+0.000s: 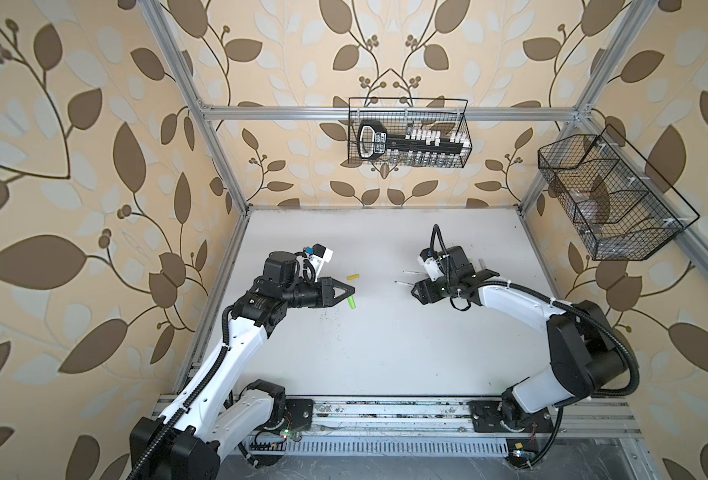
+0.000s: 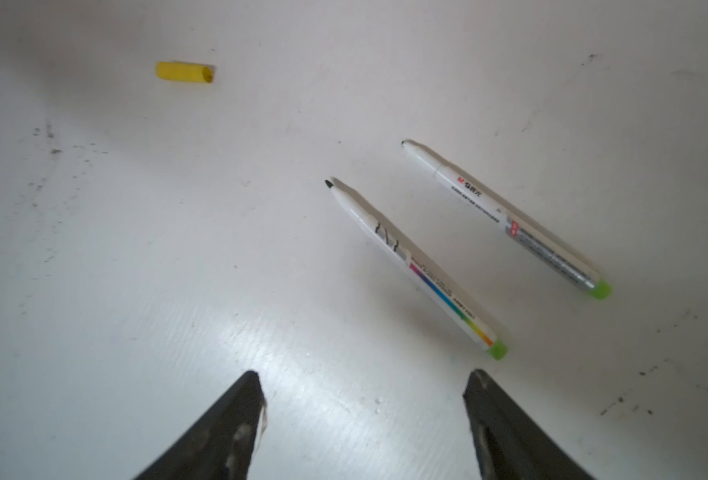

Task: Insert the pens into the pen caps
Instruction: 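Move the right gripper to the white pens while the left gripper holds the cap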

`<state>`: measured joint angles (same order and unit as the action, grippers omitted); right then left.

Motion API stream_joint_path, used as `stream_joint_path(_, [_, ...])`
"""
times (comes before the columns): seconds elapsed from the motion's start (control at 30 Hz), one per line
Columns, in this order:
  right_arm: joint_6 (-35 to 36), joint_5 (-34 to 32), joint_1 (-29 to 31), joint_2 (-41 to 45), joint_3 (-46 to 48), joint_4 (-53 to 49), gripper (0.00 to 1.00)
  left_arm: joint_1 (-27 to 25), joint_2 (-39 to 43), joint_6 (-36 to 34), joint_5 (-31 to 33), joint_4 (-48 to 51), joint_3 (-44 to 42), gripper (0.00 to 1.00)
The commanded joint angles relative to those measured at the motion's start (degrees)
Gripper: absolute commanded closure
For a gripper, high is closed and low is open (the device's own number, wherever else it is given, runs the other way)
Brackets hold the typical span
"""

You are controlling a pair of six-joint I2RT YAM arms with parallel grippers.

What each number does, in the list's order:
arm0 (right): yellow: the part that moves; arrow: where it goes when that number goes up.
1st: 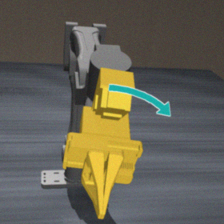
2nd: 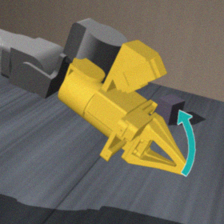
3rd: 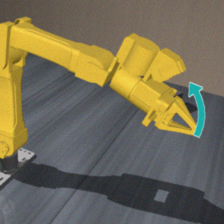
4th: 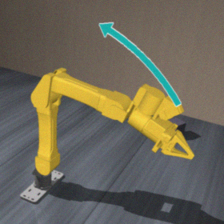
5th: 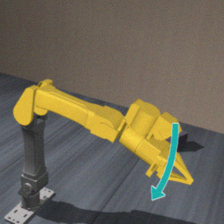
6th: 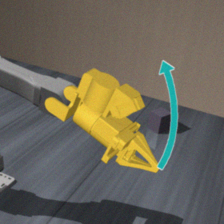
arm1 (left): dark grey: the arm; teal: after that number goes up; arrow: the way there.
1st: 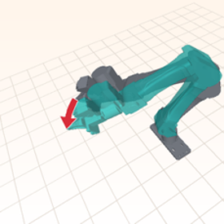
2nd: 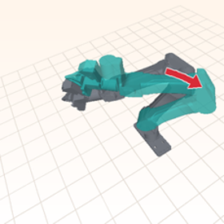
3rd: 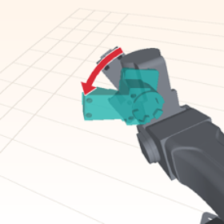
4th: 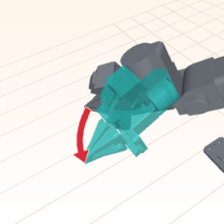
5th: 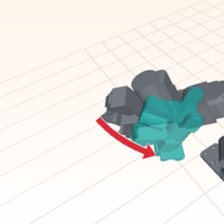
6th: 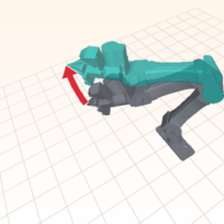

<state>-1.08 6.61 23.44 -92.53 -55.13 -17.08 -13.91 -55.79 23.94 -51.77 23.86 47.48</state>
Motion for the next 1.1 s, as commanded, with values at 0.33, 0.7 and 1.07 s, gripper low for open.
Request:
stream_joint_path(0.33, [12.71, -4.55, 1.16, -14.11, -11.18, -7.29, 0.24, -0.33, 1.94, -4.06, -8.17, 1.99, 0.98, 1.0])
stream_joint_path(0.7, [13.86, -3.99, 2.26, -19.33, -15.52, -11.81, 0.62, -0.33, 1.39, -4.76, -7.45, 2.66, 1.54, 1.0])
stream_joint_path(1.07, [12.29, -2.14, 6.19, -19.49, -15.32, -12.86, 0.86, 0.19, 1.7, -6.22, -0.87, 4.79, 2.96, 1.0])
